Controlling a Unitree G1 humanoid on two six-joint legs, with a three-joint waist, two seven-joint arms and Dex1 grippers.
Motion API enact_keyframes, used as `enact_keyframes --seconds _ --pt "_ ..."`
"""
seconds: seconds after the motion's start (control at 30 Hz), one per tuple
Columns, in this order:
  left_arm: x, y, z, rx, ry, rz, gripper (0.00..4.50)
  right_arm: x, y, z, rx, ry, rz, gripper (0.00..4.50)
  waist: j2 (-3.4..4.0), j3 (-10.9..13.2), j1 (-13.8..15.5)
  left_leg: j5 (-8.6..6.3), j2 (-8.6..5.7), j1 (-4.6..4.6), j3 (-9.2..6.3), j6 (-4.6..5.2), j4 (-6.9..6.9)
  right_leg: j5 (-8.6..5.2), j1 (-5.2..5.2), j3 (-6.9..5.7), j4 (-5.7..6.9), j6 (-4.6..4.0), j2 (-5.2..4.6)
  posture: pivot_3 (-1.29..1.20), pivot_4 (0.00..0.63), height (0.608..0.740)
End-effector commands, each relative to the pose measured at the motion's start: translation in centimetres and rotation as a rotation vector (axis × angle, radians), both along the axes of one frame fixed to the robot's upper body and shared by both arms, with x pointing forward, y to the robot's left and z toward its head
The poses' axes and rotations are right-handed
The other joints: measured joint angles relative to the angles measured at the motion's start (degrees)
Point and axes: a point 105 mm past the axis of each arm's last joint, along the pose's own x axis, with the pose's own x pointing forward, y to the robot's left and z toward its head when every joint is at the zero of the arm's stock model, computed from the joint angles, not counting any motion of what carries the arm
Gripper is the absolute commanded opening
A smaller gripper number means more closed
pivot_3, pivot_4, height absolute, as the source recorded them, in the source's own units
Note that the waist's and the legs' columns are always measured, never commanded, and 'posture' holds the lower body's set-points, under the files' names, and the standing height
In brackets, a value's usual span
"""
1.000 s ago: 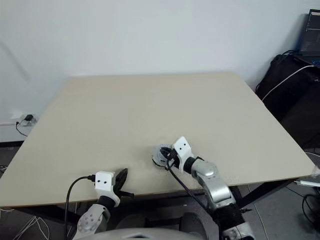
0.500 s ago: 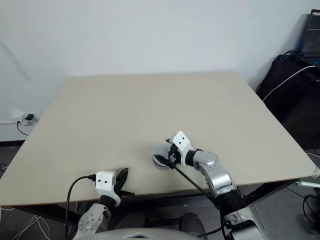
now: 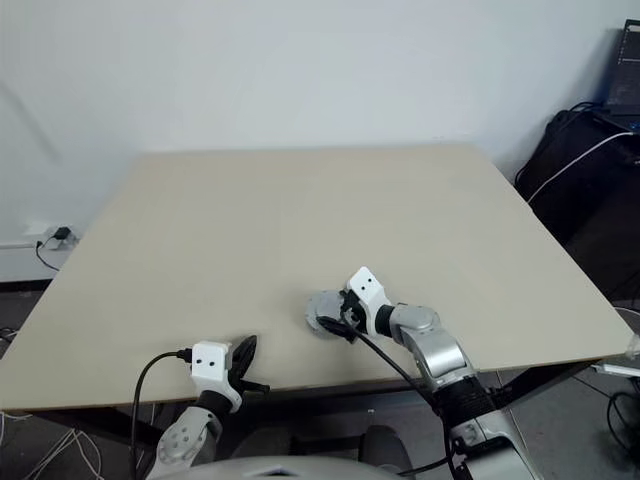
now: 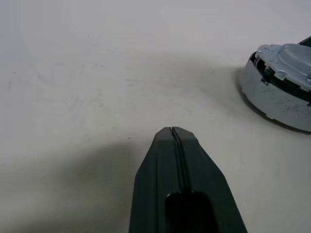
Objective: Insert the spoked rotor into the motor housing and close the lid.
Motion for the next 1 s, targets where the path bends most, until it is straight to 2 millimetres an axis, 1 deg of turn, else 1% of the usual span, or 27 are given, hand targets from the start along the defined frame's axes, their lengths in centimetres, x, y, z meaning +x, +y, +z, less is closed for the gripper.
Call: enact_keyframes --seconds 0.03,0.07,0.17,0.5,0.73,1.0 --pt "0.6 -0.1 1.4 -0.003 -0.064 0.004 0.00 0.9 -0.1 0.7 -0.008 -0.039 -0.023 4.48 0.00 0.00 -0.01 0.00 0.00 0.00 0.00 0.00 0.00 0.00 0.00 0.00 0.00 0.00 0.00 0.00 0.000 0.740" --pt "0.6 0.0 1.4 -0.003 -0.063 0.005 0.00 0.9 -0.1 0.7 -0.009 -0.040 -0.025 4.08 0.00 0.00 -0.01 0.00 0.00 0.00 0.00 0.01 0.00 0.00 0.00 0.00 0.00 0.00 0.00 0.00 0.000 0.740" --pt "0.6 0.0 1.4 -0.004 -0.063 0.007 0.00 0.9 -0.1 0.6 -0.009 -0.039 -0.024 3.27 0.00 0.00 -0.03 0.00 0.00 0.00 0.00 0.00 0.01 0.01 0.00 0.00 0.00 0.01 0.01 0.00 0.000 0.740" --pt "0.6 -0.1 1.4 -0.006 -0.063 0.004 0.00 0.8 -0.1 1.1 0.005 -0.071 -0.028 3.24 0.00 0.00 -0.05 -0.05 0.00 0.01 0.00 -0.09 0.06 -0.05 0.01 0.01 0.03 0.20 0.01 0.00 0.000 0.740" --pt "0.6 -0.2 1.5 -0.004 -0.064 -0.001 0.00 0.6 -0.2 0.4 -0.055 -0.092 -0.020 3.24 0.01 0.00 -0.02 -0.04 0.00 0.00 0.01 -0.08 0.06 0.01 0.01 0.01 0.03 0.09 0.01 0.00 0.000 0.740" --pt "0.6 -0.2 1.4 -0.002 -0.061 0.001 0.00 0.6 -0.2 -0.3 -0.095 -0.067 -0.021 3.24 0.02 -0.04 -0.05 -0.05 0.00 0.02 0.01 -0.10 0.07 -0.07 0.03 0.01 0.03 0.25 0.00 0.00 0.000 0.740"
